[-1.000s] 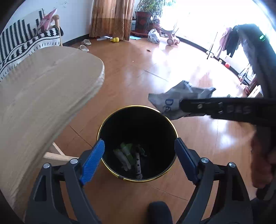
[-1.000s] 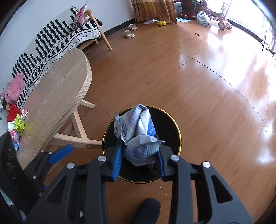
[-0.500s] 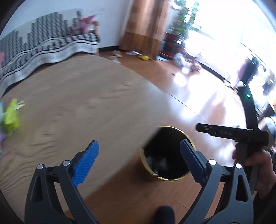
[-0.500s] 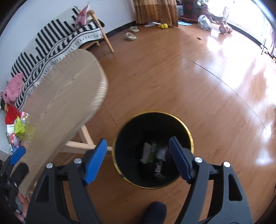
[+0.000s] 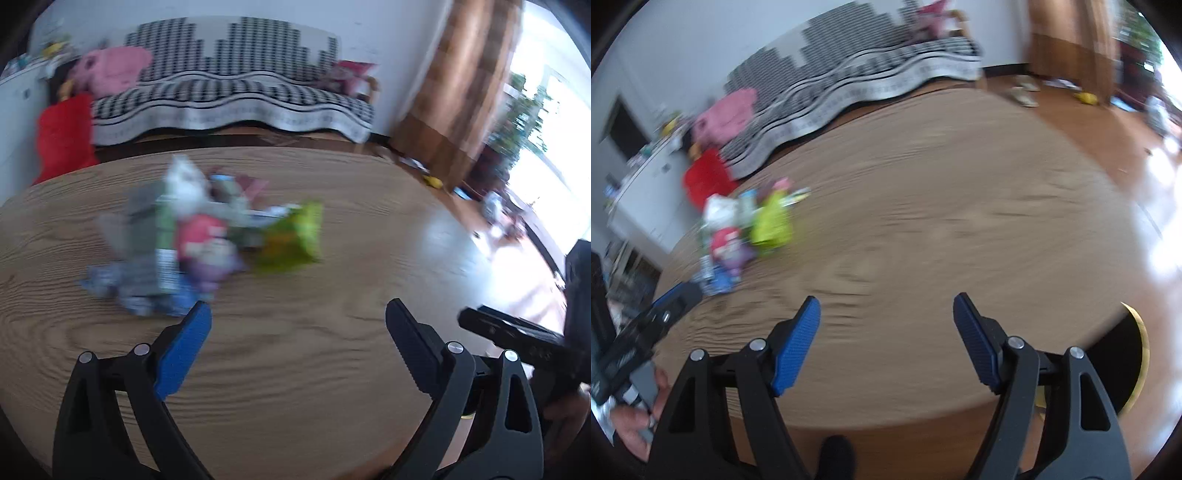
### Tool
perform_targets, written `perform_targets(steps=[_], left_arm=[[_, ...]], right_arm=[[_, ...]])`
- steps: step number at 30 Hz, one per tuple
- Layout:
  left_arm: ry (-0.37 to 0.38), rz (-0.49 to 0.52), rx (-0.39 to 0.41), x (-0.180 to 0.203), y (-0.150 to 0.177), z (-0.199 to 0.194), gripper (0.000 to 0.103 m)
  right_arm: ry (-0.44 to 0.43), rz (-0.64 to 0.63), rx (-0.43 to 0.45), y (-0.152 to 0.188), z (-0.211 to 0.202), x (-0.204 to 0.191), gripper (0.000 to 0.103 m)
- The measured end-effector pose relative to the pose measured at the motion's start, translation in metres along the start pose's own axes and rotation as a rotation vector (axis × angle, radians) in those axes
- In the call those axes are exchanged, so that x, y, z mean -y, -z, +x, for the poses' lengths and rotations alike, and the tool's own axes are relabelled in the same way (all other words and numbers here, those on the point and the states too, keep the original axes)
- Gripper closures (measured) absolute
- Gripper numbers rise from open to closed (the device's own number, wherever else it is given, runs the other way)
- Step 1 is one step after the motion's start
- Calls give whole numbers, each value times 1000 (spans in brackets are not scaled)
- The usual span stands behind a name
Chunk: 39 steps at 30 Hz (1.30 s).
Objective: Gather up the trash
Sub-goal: 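Grasp the white cigarette box with the left tool while the right tool grasps the yellow-green snack bag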
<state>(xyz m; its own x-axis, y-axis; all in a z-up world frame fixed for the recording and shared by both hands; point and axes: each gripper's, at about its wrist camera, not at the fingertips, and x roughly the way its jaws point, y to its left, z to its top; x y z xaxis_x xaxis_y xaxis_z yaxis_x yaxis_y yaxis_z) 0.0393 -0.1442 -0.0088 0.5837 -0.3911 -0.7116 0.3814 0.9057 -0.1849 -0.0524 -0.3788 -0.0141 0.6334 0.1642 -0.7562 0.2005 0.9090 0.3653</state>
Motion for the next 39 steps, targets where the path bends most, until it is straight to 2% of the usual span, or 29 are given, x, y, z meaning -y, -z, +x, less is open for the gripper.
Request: perform_targets(steps=[1, 5, 10, 14, 21, 22, 23, 25, 37, 38, 39], left_arm=[[-39, -35, 1, -25, -3, 0, 11], [-104, -135, -8, -91, -13, 1, 11], [-111, -192, -6, -133, -17, 3, 11], [-96, -175, -6, -139, -21, 11, 11], [-83, -133, -17, -136, -33, 36, 11], [-84, -129, -19, -135, -34, 38, 11], [-87, -118, -21, -133, -35, 42, 11], [-96, -102, -24, -131, -36, 47, 11], [-108, -108, -23, -130, -45, 67, 11], [-96, -110, -18, -130, -46, 66, 13], [-87, -107, -14, -129, -46, 66, 22]], right_arm=[[-15, -16, -6, -2, 9, -13, 31], [-78, -40, -24, -15, 49, -61, 31], [-135, 19, -36, -34, 91, -82, 32], [-174, 88, -35, -50, 120, -87, 32], [-173, 113, -35, -63, 149, -92, 32], [-174, 113, -41, -63, 151, -92, 40], [-165, 110, -50, -62, 153, -91, 63], [-168, 115, -48, -62, 151, -89, 69], [-158, 49, -23, -52, 105, -84, 69], [-154, 41, -22, -50, 102, -82, 69], [-149, 36, -20, -49, 99, -81, 69]])
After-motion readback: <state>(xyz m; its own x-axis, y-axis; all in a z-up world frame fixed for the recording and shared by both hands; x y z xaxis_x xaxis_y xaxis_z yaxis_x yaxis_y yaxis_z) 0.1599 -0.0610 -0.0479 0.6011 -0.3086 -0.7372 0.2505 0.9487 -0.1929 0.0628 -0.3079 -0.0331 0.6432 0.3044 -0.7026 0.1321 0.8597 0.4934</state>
